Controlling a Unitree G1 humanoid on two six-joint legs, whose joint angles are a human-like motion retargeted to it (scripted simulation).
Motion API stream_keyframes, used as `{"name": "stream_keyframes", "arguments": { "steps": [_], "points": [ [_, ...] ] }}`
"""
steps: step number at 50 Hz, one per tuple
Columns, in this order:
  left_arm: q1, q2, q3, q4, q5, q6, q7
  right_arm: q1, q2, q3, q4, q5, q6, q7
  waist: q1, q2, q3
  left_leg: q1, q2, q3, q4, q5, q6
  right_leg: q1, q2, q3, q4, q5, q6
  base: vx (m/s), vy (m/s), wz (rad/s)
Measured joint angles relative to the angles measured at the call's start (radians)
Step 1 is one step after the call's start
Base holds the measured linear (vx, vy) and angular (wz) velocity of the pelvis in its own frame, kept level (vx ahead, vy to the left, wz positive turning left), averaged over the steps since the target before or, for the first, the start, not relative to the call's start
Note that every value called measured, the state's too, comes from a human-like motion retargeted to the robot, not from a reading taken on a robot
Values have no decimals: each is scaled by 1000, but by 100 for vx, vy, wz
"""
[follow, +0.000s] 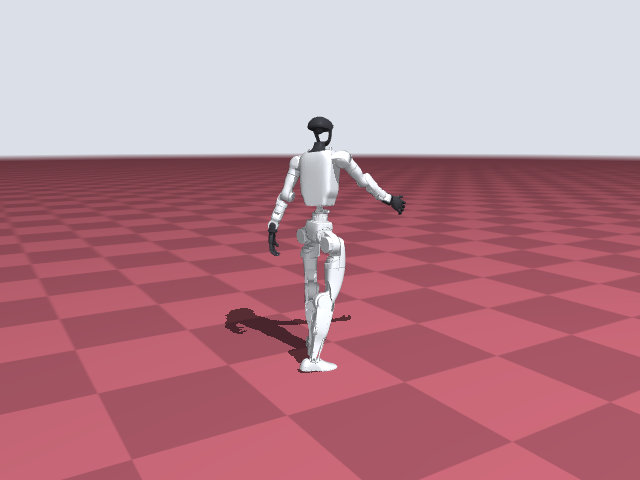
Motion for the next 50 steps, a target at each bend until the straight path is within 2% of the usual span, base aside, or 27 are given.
{"name": "stream_keyframes", "arguments": {
  "steps": [2, 3, 5, 7, 10, 12, 13, 15, 17, 18, 20, 23, 27, 30, 32, 33, 35, 36, 38, 40, 42, 43, 45, 47, 48, 49, 50],
  "points": [
    [-135, -48, 16, -1, -25, 19, 45, 156, 15, -42, 16, -165, 56, 51, -70, 69, 12, 65, 9, -78, -114, 108, -104, 55, 51, -77, 51, 21, -41, 39, 31, 261],
    [-207, -65, 12, 0, 7, 20, 65, 245, 23, -37, 28, -210, 61, 76, -108, 93, 21, 85, 20, -148, -114, 123, -129, 74, 60, -116, 101, 51, -66, 38, 32, 334],
    [-348, -96, -20, -4, 143, 7, 96, 445, 46, 33, 57, -211, 45, 133, -205, 141, 24, 96, 60, -292, -57, 106, -185, 37, 54, -174, 353, 93, -104, 36, 31, 376],
    [-508, -110, -72, -34, 317, 55, 120, 624, 85, 110, 94, -299, 77, 219, -258, 162, -9, 67, 67, -415, -66, 104, -172, -206, 27, -81, 814, 80, -110, 30, 18, 315],
    [-744, -105, -89, -146, 274, 57, 181, 848, 174, 177, 130, -373, 117, 270, -324, 168, 7, 113, 71, -554, -103, 103, -185, -446, 55, 64, 1329, 2, -111, 38, 3, 253],
    [-858, -94, -176, -231, 306, 71, 191, 982, 220, 205, 129, -373, 138, 299, -390, 174, 0, 127, 72, -643, -106, 93, -178, -563, 0, 63, 1613, -87, -129, 40, 3, 237],
    [-915, -90, -187, -276, 258, 53, 214, 1043, 240, 206, 122, -360, 135, 299, -421, 179, -3, 134, 76, -686, -109, 96, -175, -616, -18, 64, 1711, -99, -151, 40, 2, 222],
    [-1004, -65, -275, -356, 313, 51, 246, 1154, 265, 224, 100, -331, 136, 332, -476, 199, -14, 140, 89, -760, -114, 100, -154, -719, -50, 61, 1875, -142, -176, 39, 1, 187],
    [-1071, -46, -326, -456, 245, 47, 249, 1227, 275, 263, 84, -264, 142, 358, -509, 223, -24, 142, 99, -808, -114, 94, -116, -819, -56, 70, 1975, -220, -221, 38, -2, 138],
    [-1105, -41, -316, -503, 164, -5, 335, 1261, 283, 275, 79, -244, 116, 327, -527, 230, -21, 155, 111, -832, -114, 93, -105, -848, -45, 67, 1982, -220, -213, 40, -10, 130],
    [-1148, -19, -334, -582, 171, -10, 361, 1304, 293, 305, 89, -260, 120, 353, -547, 241, -19, 176, 128, -865, -114, 89, -87, -908, -12, 66, 1966, -242, -221, 39, -14, 102],
    [-1181, 10, -339, -689, 220, 26, 292, 1290, 295, 311, 136, -352, 146, 421, -542, 238, -15, 208, 136, -898, -114, 86, -56, -967, 35, 74, 1817, -229, -245, 35, -15, 59],
    [-1161, -9, -339, -766, 177, 11, 281, 1191, 274, 294, 198, -346, 149, 372, -517, 229, -27, 229, 128, -940, -114, 76, -61, -935, 69, 88, 1395, -194, -236, 35, -14, 62],
    [-1089, -54, -349, -777, 140, -23, 307, 1079, 241, 278, 217, -323, 128, 272, -489, 224, -23, 249, 113, -991, -113, 71, -68, -773, 78, 95, 882, -156, -203, 40, -14, 92],
    [-1016, -90, -363, -767, 136, -36, 333, 978, 211, 255, 233, -308, 131, 200, -478, 205, 23, 297, 86, -1044, -98, 62, -65, -547, 59, 81, 444, -85, -166, 49, -18, 131],
    [-970, -106, -376, -758, 138, -30, 330, 926, 197, 243, 239, -303, 149, 176, -465, 183, 50, 325, 60, -1072, -83, 54, -58, -425, 43, 82, 234, -14, -139, 53, -24, 102],
    [-864, -129, -380, -703, 193, -16, 344, 823, 173, 211, 252, -327, 172, 119, -398, 134, 82, 359, 0, -1099, -42, 54, -30, -275, 10, 106, -11, 134, -85, 51, -30, 20],
    [-791, -136, -389, -652, 242, -21, 303, 773, 164, 219, 253, -289, 154, 111, -341, 122, 86, 354, -22, -1073, 7, 71, -18, -268, 0, 122, 6, 150, -81, 47, -32, -63],
    [-650, -142, -378, -519, 356, 20, 176, 652, 145, 254, 251, -210, 162, 128, -249, 93, 114, 303, -59, -986, 198, 98, -10, -180, -21, 146, -61, 184, -74, 40, -34, -71],
    [-505, -134, -343, -354, 401, 73, -42, 518, 112, 261, 229, -217, 191, 176, -212, 59, 67, 16, -39, -824, 688, 34, -39, -196, -54, 148, -85, 188, -90, 25, -30, 11],
    [-370, -115, -325, -188, 380, 58, -116, 380, 59, 195, 179, -232, 161, 138, -209, 56, -22, -331, 83, -694, 1208, -69, -12, -283, -59, 129, -68, 158, -90, 28, -15, 52],
    [-297, -104, -332, -116, 350, 31, -71, 316, 31, 158, 150, -200, 120, 61, -194, 67, -22, -428, 157, -644, 1427, -103, -13, -288, -58, 118, -27, 109, -83, 38, -11, -2],
    [-167, -75, -357, 7, 441, 20, -178, 181, 6, 149, 104, -157, 105, 102, -144, 26, -33, -549, 158, -590, 1650, -258, 73, -298, -77, 157, -34, 104, -67, 36, -15, -54],
    [-53, -28, -293, 48, 261, 19, -228, 49, -28, 171, 85, -47, 80, 53, -95, 26, -17, -663, 193, -583, 1859, -294, 53, -234, -61, 166, -95, 98, -84, 43, -12, -69],
    [31, -26, -366, 27, 364, -17, -134, -9, -46, 180, 83, -12, 36, -50, -62, 43, 3, -706, 234, -590, 1955, -271, -6, -209, -43, 168, -78, 69, -91, 45, -9, -67],
    [102, -17, -399, 4, 394, -34, -150, -61, -56, 212, 82, 22, 20, -67, -44, 30, 2, -749, 238, -574, 2007, -296, 15, -197, -48, 177, -98, 75, -95, 38, -8, -44],
    [166, -6, -413, -20, 389, -43, -222, -110, -61, 256, 82, 56, 19, -40, -32, 2, -9, -792, 224, -547, 2037, -346, 76, -191, -64, 189, -138, 97, -98, 32, -7, -21]
  ]
}}
